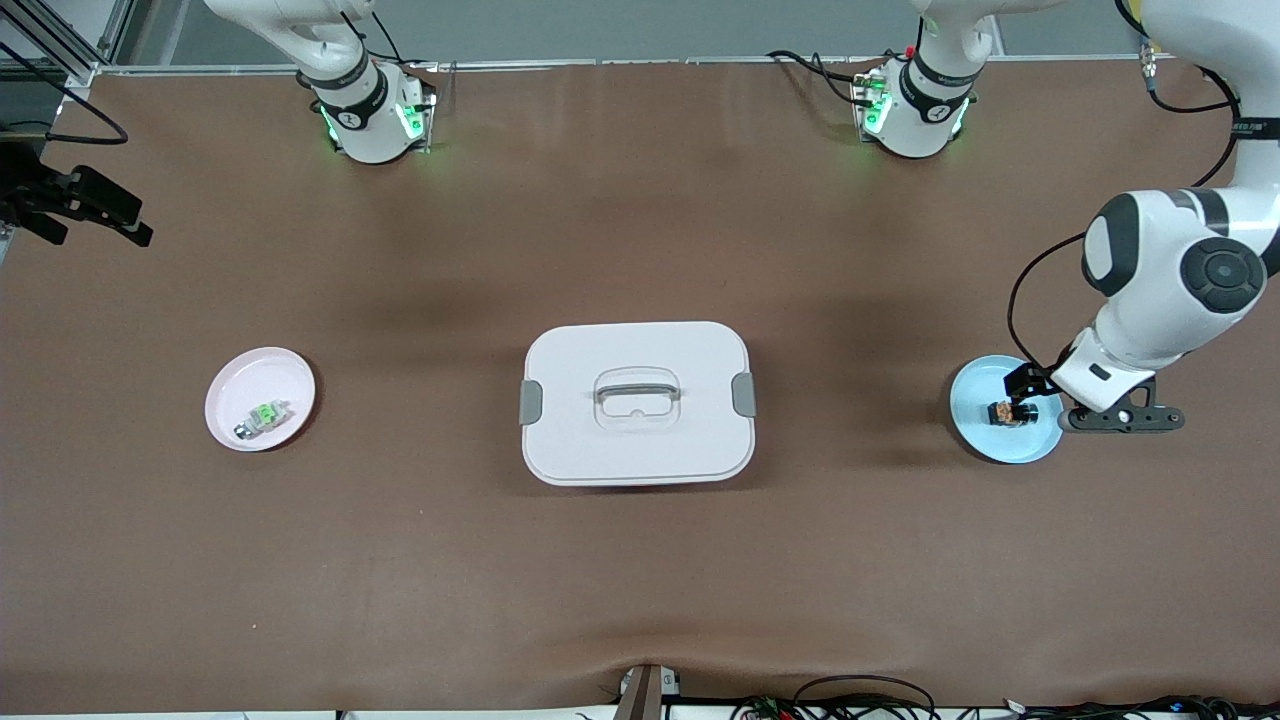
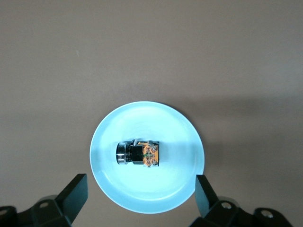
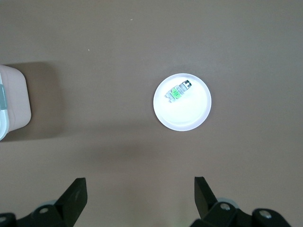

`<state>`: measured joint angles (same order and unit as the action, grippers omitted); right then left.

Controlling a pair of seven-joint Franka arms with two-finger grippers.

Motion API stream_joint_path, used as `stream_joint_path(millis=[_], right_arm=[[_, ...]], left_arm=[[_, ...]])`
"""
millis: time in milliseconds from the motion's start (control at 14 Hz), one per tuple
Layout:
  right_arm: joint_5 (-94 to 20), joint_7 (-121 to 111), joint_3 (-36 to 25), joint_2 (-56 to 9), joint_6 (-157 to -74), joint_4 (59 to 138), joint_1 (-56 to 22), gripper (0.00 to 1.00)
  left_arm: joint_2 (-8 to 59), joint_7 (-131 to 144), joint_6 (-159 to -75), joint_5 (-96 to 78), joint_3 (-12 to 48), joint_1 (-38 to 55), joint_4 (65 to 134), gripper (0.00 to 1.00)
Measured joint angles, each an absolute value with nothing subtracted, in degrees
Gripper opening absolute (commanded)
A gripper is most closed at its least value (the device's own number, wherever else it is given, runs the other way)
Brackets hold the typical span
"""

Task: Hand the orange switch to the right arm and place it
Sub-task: 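Lower the left gripper and grasp the orange-black switch on the plate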

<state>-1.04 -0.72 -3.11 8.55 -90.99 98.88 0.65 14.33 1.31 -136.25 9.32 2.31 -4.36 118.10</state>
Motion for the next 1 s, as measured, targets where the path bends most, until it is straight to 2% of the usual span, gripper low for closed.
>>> stream_joint_path(millis=[645,1003], right_arm=[[-1.0,-0.7,-3.2,8.5,-89.7,98.0,0.7,1.00],[-1.0,1.0,-1.3,8.6,-84.2,95.4,0.3,1.00]], left_arm=[[20.8,-2.6,-143.8,10.0,2.3,-6.7,119.4,1.00],[24.2,-4.3,-146.8,10.0,2.4,-8.1,119.5,1.00]])
